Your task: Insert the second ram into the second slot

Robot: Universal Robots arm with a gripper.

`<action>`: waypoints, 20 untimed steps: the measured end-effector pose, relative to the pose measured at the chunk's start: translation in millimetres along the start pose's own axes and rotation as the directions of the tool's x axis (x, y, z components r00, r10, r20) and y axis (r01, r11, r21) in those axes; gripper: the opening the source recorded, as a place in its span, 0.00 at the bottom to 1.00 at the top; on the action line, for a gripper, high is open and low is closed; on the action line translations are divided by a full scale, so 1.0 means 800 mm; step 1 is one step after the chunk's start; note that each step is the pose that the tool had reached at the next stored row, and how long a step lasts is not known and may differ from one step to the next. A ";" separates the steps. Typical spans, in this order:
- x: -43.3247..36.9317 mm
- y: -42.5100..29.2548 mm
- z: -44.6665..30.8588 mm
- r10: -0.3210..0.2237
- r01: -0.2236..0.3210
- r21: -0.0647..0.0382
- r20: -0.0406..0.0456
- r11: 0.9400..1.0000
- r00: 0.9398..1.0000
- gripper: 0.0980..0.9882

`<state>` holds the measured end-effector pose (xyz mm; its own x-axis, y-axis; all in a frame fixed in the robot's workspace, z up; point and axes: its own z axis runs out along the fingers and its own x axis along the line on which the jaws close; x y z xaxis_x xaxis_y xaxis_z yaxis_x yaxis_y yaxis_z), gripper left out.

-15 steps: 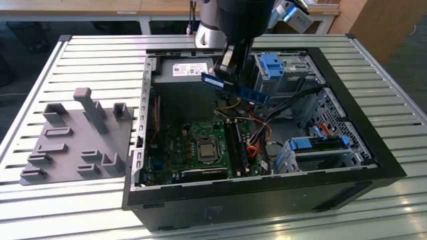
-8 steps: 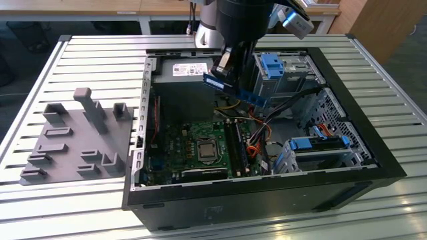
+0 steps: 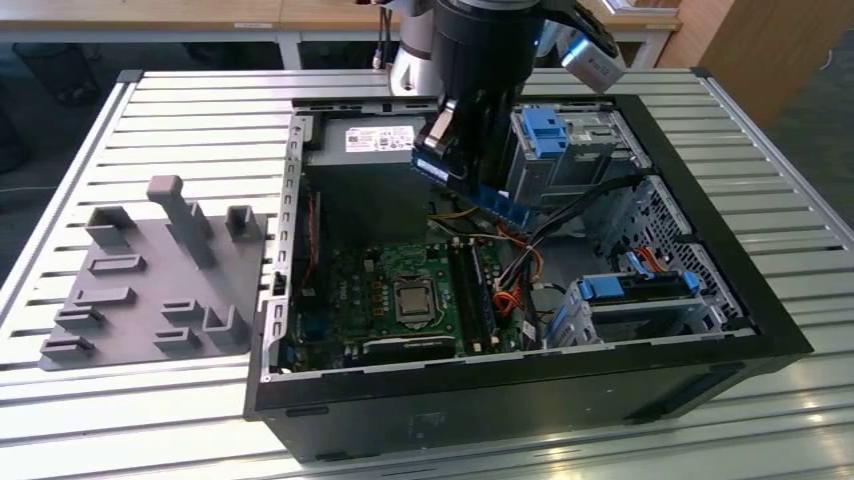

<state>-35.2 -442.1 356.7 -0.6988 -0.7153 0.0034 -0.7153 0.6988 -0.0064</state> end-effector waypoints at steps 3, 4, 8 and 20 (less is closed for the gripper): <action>0.000 0.0000 0.0030 0.048 -0.048 0.003 0.000 0.999 0.999 0.04; 0.000 0.0000 0.0040 0.064 -0.064 0.004 0.001 0.998 0.998 0.04; 0.000 0.0001 0.0080 0.130 -0.130 0.008 0.001 0.992 0.992 0.04; 0.000 0.0001 0.0202 0.326 -0.326 0.017 0.004 0.945 0.945 0.04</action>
<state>-35.2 -442.1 340.5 -0.8940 -0.4481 -0.0025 -0.4479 0.8937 -0.0244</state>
